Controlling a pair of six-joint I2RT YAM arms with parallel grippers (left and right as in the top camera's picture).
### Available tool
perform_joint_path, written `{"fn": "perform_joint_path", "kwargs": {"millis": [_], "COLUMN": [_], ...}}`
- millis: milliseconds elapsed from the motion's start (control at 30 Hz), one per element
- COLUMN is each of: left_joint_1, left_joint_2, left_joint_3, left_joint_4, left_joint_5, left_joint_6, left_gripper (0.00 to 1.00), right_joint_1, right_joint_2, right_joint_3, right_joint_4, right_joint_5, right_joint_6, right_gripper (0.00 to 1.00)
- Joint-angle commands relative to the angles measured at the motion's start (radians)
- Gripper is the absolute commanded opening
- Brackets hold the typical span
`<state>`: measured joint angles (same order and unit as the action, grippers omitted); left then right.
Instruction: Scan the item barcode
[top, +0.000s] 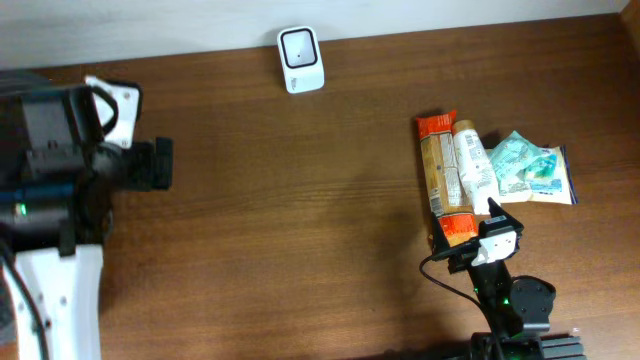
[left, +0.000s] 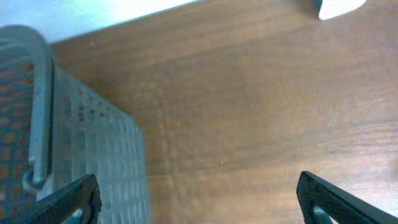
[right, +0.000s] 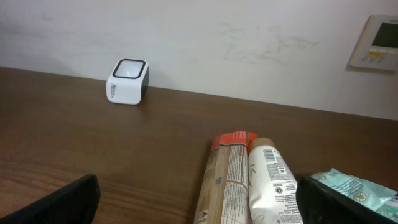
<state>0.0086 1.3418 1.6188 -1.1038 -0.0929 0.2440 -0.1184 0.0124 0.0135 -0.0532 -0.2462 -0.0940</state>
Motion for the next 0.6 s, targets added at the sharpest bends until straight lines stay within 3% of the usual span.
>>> {"fn": "perform_joint_path", "kwargs": {"millis": [0,67,167,333,433,567], "left_joint_1": [-0.006,-0.006,-0.006,-0.006,-0.006,-0.006], "left_joint_2": [-0.144,-0.268,-0.518,-0.883,-1.084,-1.281], "left_joint_3": [-0.251,-0.45,-0.797,-1.268,-1.46,-1.612], "left_joint_4": [0.066,0.22,0.599,1.071,1.172,1.141], "left_joint_5": [-0.034,-0.025,0.03,0.053,0.053,0.063], "left_joint_6": [0.015,0.016,0.016,0.016,0.016,0.016], "left_gripper": [0.99,0.99,0.99,0.99,0.99,0.99], "right_joint_1": [-0.006,-0.006,-0.006,-0.006,-0.006,-0.006], "right_joint_2": [-0.005,-0.005,-0.005,-0.005,-0.005,-0.005], "right_joint_3": [-0.008,-0.008,-0.008,-0.008,-0.008,-0.008], "right_joint_4": [-0.002,-0.002,-0.002,-0.002,-0.002,-0.002], "right_joint_5": [-0.012,-0.012,-0.012,-0.012,-0.012,-0.012], "right_joint_6": [0.001,0.001,0.0,0.001,0.001,0.001], "right_gripper": [0.99,0.99,0.99,0.99,0.99,0.99]}}
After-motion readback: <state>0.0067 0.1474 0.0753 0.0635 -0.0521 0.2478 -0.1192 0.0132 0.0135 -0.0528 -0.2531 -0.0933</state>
